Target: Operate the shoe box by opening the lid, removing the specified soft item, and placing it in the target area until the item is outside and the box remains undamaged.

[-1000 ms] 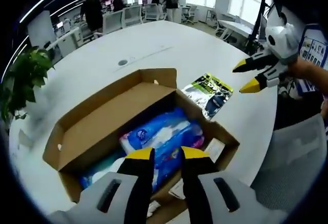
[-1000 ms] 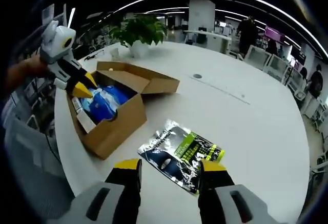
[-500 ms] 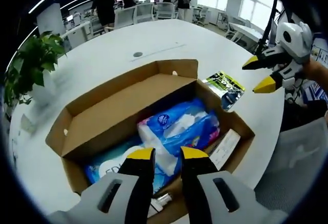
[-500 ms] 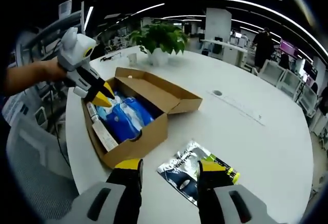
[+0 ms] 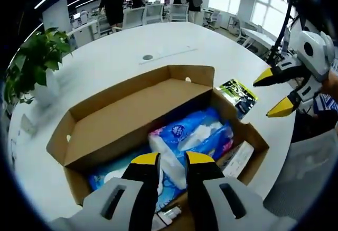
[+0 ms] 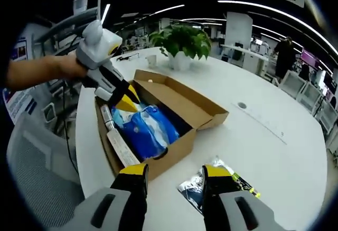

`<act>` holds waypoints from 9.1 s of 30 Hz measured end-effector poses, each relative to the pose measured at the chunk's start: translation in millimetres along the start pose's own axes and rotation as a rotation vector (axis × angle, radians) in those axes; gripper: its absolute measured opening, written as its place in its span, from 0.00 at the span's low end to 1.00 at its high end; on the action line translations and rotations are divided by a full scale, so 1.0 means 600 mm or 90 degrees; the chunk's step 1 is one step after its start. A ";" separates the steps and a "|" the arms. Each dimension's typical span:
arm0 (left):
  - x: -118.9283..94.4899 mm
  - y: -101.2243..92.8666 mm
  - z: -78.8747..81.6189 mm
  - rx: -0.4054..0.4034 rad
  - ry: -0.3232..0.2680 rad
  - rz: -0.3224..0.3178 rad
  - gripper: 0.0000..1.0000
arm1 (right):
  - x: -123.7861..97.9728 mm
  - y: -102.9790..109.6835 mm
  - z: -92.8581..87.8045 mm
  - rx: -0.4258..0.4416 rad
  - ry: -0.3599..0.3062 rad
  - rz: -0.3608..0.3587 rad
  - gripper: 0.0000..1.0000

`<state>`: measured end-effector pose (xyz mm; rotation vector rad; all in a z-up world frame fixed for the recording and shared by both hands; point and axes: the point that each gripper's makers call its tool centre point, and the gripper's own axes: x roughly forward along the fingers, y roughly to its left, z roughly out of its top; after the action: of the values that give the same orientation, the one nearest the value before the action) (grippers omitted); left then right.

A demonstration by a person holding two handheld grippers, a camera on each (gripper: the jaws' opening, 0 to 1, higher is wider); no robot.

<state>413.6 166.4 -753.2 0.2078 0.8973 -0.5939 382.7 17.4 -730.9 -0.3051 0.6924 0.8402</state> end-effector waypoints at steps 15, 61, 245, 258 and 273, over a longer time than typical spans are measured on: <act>0.035 0.002 0.011 0.044 0.015 0.003 0.21 | 0.048 0.042 0.026 -0.031 -0.001 0.043 0.33; 0.007 -0.019 0.019 0.047 -0.015 -0.034 0.00 | 0.126 0.078 0.019 -0.160 0.055 0.073 0.00; 0.275 -0.473 0.246 0.135 0.000 -0.273 0.00 | -0.203 -0.311 -0.239 0.001 0.087 -0.125 0.00; 0.312 -0.485 0.241 0.133 0.010 -0.288 0.00 | -0.189 -0.336 -0.269 -0.001 0.098 -0.147 0.00; 0.332 -0.489 0.237 0.140 0.016 -0.298 0.00 | -0.182 -0.346 -0.288 0.012 0.105 -0.157 0.00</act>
<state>438.1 -212.2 -800.6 0.2043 0.9100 -1.1290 414.9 -265.9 -789.6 -0.4364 0.7982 0.5778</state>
